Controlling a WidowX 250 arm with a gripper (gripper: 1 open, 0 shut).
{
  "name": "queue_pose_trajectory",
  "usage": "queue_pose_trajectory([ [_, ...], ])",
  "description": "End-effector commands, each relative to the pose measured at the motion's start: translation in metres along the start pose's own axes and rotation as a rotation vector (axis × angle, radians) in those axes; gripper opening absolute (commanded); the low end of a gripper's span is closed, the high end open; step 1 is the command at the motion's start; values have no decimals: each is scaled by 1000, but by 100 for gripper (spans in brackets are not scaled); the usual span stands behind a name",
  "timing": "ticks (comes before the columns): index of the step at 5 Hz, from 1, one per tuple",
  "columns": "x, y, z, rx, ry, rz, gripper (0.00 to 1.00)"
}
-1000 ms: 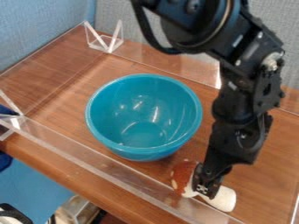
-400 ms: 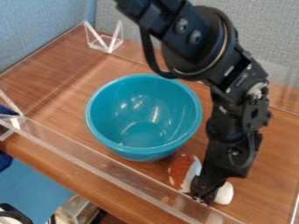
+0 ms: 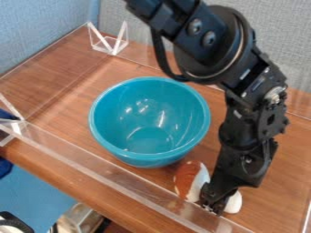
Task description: Remove the mushroom from inside the blue bowl and put it on the table
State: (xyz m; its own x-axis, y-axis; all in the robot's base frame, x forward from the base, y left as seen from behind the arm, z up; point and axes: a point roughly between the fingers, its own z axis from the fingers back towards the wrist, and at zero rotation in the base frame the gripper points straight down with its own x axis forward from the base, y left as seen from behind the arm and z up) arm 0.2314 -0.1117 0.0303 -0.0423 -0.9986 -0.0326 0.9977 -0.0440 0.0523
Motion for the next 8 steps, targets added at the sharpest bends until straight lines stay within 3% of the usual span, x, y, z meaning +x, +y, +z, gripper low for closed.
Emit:
queue_pose_trajectory([
  [1,5,4,15,44,-10,-16,100],
  [3,0,12,27,56,16,47,100],
  [4,11,13,34,70,34,57,100],
  [5,16,12,53,113,60,78,100],
  [6,22,11,53,130,65,94,100],
  [8,7,-2,52,160,43,16,100],
])
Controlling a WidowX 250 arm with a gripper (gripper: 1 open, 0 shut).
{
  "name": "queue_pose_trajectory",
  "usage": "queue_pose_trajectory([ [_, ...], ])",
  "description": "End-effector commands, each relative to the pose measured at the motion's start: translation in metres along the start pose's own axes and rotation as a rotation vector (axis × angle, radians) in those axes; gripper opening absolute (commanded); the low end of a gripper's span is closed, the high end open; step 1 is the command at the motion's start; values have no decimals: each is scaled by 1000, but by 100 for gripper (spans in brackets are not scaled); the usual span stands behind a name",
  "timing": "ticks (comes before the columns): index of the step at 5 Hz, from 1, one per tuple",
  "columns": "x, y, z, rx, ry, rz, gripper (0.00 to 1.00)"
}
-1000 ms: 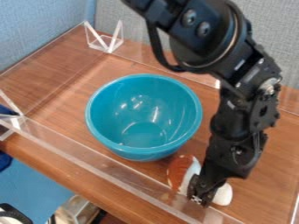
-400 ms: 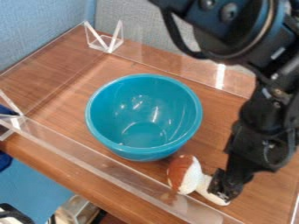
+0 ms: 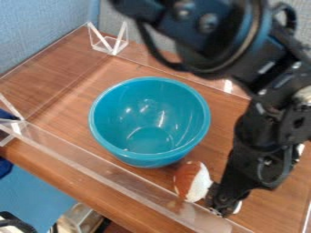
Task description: Remove the mushroom from inside the blue bowl and put it on the table
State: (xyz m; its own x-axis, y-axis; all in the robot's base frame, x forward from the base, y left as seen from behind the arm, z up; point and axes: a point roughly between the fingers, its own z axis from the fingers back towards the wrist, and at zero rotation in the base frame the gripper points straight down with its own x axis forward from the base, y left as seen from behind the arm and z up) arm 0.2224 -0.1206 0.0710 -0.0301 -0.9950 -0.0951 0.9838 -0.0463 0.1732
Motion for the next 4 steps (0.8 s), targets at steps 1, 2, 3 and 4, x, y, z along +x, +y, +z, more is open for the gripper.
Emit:
queue_pose_trajectory([
  [1,-13,5,10,48,-12,55,100],
  [2,-24,3,11,66,6,89,100],
  [3,-27,3,29,101,41,89,100],
  [4,-28,9,38,131,60,66,100],
])
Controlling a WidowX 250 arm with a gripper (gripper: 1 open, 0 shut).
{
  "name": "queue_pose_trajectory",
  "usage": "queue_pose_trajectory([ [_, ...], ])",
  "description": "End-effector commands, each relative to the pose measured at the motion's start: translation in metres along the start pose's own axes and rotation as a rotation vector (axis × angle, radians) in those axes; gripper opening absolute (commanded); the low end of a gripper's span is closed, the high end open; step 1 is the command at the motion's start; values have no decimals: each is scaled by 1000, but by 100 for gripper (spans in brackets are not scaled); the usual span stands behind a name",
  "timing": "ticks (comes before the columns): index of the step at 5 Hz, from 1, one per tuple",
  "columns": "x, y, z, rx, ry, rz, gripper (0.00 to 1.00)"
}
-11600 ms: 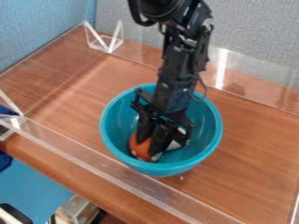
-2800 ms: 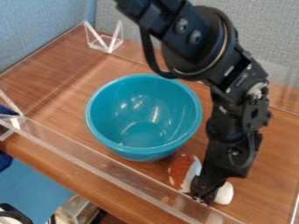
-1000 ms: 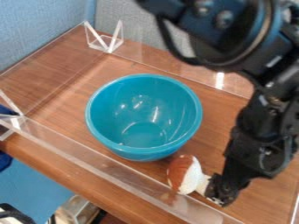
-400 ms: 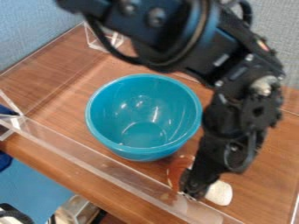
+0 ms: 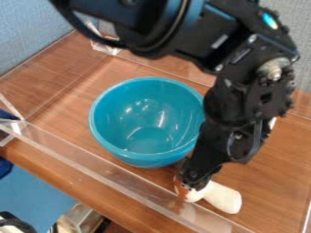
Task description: Remove the mushroom from inside the blue bowl and put it on the table
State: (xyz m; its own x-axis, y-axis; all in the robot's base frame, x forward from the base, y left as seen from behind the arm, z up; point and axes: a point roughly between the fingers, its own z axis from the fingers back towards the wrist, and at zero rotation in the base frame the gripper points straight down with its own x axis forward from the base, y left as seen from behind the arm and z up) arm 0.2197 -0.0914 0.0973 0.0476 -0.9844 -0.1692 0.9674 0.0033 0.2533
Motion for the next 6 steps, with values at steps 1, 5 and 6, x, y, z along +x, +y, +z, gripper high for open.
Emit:
queue_pose_trajectory([
  [1,6,12,27,97,-37,-64,100],
  [5,8,17,58,240,-120,-190,100],
  [6,13,9,39,244,-139,-197,0],
])
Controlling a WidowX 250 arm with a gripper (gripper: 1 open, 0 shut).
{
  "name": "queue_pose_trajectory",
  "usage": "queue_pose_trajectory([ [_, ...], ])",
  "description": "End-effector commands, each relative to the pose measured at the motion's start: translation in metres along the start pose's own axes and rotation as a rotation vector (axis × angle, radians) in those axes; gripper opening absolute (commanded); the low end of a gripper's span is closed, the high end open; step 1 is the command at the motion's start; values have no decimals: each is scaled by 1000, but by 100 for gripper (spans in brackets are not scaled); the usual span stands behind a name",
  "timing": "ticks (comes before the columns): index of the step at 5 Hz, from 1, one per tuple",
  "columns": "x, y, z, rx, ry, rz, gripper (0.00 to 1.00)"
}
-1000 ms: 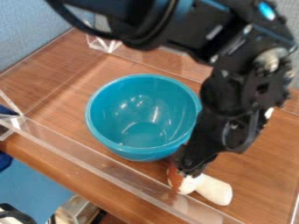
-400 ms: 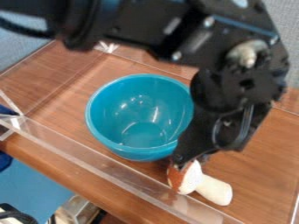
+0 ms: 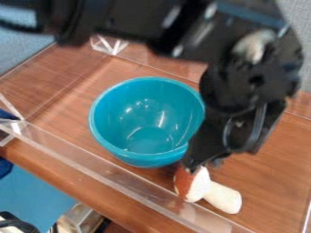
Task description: Remove the mushroom from inside the blue bowl and put it on the table
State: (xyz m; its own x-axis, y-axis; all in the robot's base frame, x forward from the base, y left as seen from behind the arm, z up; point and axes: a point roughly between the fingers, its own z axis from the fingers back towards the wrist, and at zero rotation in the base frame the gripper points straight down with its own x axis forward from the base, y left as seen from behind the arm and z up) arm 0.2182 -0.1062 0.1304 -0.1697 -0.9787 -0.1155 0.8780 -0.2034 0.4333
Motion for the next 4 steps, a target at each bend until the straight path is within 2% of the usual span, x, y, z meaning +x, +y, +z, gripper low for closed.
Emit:
queue_pose_trajectory([
  [1,7,-4,-6,28,-19,-19,0],
  [2,4,-4,3,40,-28,-13,100],
  [4,-2,1,29,94,-61,-17,100],
])
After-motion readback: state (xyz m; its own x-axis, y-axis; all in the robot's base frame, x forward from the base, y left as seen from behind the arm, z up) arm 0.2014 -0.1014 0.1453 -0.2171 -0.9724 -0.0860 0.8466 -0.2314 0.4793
